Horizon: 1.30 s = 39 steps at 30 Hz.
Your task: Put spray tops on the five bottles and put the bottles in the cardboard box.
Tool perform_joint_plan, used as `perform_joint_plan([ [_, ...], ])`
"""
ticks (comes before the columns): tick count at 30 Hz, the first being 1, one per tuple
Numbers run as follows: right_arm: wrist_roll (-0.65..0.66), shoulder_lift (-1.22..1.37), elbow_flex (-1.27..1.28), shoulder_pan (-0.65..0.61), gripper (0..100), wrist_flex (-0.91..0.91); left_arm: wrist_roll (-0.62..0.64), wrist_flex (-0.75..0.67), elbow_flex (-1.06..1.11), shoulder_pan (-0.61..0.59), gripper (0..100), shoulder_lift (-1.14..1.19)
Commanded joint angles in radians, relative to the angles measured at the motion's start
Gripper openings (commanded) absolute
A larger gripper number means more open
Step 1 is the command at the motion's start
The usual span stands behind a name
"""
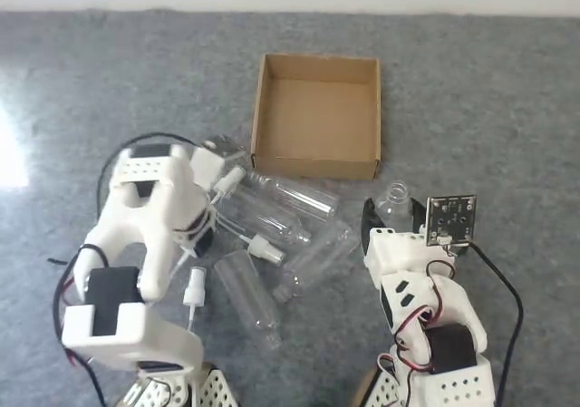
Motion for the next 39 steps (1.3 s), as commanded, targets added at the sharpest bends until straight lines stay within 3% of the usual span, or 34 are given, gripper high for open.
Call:
perform_joint_plan([
  [1,-0.005,-0.016,-0.012,0.004,13.3,-0.022,-0.018,0.075,-0.131,-0.074,3,-0.021],
  [7,-0.005,-0.016,-0.012,0.004,13.3,-0.022,-0.143,0.190,-0.242,-0.201,3,-0.021],
  [24,-0.005,-0.016,-0.012,0.001,13.3,-0.022,-0.334,0.192,-0.280,-0.529,3,-0.008],
  [32,-0.005,-0.016,-0.012,0.001,13.3,-0.022,-0.348,0.187,-0.278,-0.606,3,-0.006],
  [39,-0.005,-0.016,-0.012,0.004,13.3,-0.022,-0.348,0.066,-0.179,-0.621,3,-0.006],
])
